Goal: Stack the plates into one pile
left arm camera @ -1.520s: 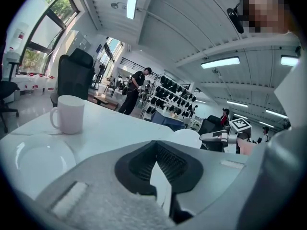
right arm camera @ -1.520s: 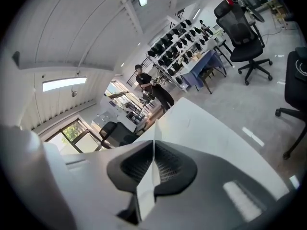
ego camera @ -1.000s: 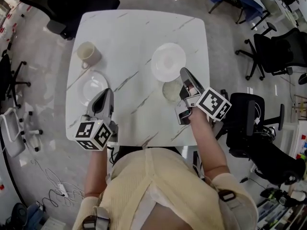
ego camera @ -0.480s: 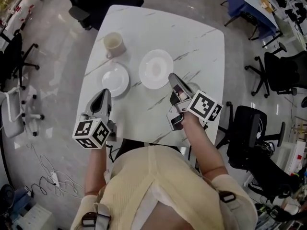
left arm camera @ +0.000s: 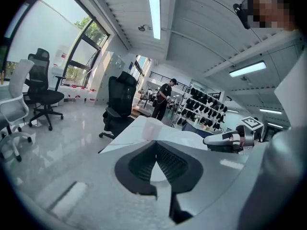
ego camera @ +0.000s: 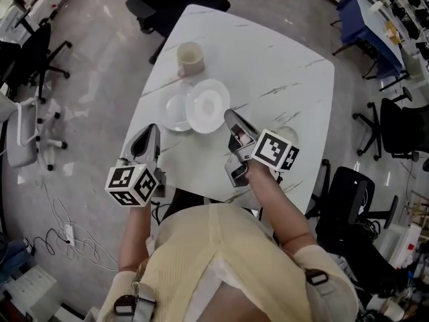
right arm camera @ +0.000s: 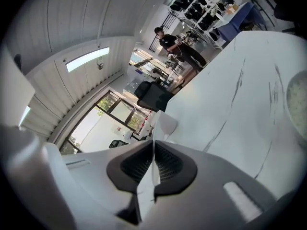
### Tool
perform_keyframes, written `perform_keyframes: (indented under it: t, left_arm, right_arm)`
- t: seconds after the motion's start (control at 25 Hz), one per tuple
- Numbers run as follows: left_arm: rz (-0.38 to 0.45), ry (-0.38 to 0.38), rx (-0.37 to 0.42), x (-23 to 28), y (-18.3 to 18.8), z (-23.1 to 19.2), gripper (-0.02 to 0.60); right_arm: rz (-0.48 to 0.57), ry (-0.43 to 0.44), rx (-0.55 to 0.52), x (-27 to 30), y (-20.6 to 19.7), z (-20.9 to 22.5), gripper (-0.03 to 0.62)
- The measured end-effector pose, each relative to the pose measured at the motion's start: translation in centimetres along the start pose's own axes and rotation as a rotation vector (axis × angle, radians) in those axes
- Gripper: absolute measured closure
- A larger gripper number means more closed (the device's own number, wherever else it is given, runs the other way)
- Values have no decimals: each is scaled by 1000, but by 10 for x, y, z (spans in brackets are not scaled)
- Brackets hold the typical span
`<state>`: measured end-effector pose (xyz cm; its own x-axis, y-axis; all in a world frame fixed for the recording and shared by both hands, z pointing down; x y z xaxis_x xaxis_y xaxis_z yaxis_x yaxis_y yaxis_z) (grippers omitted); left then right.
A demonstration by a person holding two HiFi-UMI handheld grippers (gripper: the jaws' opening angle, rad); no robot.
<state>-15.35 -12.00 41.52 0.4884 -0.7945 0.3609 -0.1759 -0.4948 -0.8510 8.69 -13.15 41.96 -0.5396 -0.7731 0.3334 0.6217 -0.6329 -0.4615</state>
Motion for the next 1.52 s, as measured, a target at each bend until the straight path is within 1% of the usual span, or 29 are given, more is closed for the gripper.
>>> perform_keyframes:
  t: [0.28, 0.48, 0.68, 1.16, 1.52]
  left_arm:
    - [10, 46, -13, -19, 1, -23, 577]
    - [16, 76, -28, -32, -2, -40, 577]
    - [24, 96, -38, -40, -3, -47, 577]
    - [23, 109, -44, -48, -3, -62, 577]
    - [6, 92, -43, -43, -4, -67, 577]
  right_arm:
    - [-67, 28, 21, 31, -26, -12, 576]
    - [-73, 35, 20, 47, -37, -19, 576]
    - [-68, 19, 23, 56, -42, -17, 576]
    - [-66, -111, 55, 65, -53, 6, 576]
    - [-86, -235, 26, 73, -64, 26, 560]
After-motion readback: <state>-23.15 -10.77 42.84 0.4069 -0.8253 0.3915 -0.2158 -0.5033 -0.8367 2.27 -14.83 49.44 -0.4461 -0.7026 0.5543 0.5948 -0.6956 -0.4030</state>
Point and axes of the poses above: the fingertips, and each gripper's own axes: x forward along the fingers, z to its right, y out of its top, the point moved 4 cm from there along -x, backward along the fingers, and after that the axes turned 2 degrees about -z, right-handed, at the moved point
